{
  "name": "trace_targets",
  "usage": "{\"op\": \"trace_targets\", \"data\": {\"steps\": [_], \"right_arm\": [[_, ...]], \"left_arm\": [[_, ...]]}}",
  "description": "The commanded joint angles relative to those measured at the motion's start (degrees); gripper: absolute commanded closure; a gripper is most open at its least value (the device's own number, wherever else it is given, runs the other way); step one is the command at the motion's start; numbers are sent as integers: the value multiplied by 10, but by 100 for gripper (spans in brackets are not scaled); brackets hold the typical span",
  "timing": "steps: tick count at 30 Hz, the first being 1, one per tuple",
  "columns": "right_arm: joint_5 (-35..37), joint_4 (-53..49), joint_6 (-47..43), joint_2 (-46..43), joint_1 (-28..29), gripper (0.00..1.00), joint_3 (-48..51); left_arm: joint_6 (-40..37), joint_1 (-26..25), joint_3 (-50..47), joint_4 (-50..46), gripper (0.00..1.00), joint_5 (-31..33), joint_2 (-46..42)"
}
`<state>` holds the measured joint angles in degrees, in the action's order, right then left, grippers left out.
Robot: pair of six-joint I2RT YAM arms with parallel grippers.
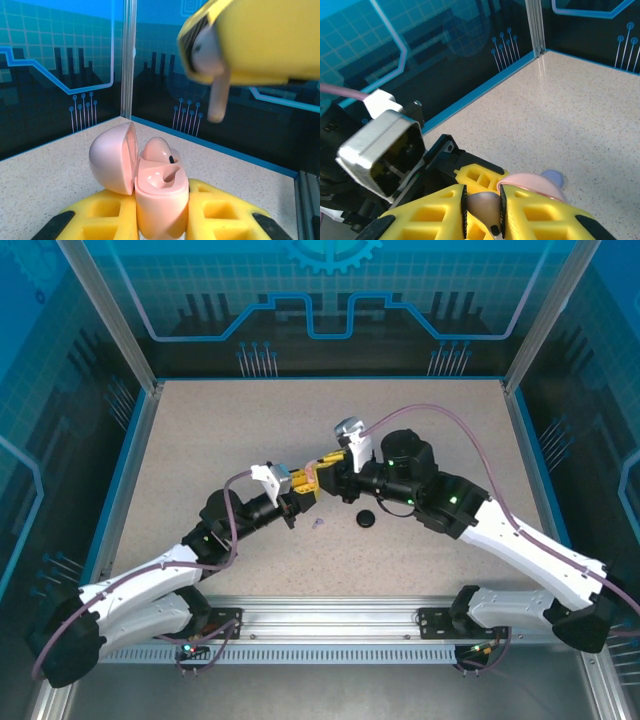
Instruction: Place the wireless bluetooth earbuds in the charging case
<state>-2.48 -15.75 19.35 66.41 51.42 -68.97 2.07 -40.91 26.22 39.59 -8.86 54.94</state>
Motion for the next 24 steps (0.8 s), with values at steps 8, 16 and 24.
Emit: {"op": "trace_targets", "data": {"steps": [8, 16, 24], "right_arm": [[27, 9, -21, 31, 21, 76, -24], [42, 14, -21, 28, 24, 76, -21], [47, 24, -20, 29, 25, 76, -18]], "left_arm": [[1, -4, 17, 24, 93, -8, -15], [-1, -3, 14, 20, 93, -4, -20], [1, -3, 14, 20, 93, -3, -21]]}}
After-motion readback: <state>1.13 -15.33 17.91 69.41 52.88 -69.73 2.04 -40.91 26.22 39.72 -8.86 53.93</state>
